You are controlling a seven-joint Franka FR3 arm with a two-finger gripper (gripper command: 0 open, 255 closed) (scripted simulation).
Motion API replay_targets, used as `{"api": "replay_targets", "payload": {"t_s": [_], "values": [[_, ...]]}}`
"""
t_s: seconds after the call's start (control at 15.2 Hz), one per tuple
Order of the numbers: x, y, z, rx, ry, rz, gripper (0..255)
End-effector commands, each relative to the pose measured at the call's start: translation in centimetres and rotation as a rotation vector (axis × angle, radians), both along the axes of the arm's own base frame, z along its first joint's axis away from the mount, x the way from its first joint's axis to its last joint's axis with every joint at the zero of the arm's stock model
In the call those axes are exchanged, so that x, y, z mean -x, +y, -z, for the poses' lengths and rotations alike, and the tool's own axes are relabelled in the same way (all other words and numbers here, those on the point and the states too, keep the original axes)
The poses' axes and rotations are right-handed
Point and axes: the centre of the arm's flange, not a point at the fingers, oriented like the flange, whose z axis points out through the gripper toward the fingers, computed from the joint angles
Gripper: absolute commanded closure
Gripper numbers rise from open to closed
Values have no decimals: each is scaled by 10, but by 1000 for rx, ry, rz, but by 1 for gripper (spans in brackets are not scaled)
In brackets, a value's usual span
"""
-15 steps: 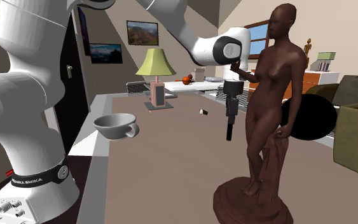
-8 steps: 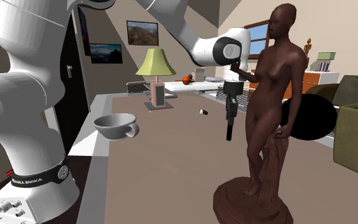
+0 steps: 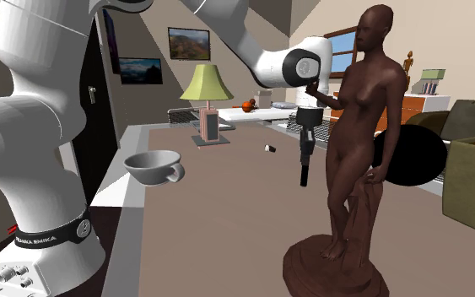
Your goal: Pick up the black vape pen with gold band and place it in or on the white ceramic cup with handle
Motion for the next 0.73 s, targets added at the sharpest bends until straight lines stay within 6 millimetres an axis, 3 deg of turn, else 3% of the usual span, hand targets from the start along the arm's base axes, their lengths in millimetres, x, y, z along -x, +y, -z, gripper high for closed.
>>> {"api": "replay_targets", "payload": {"t_s": [0.0,0.66], "values": [[0,0,0,0,0,0,255],[0,0,-53,0,0,0,255]]}}
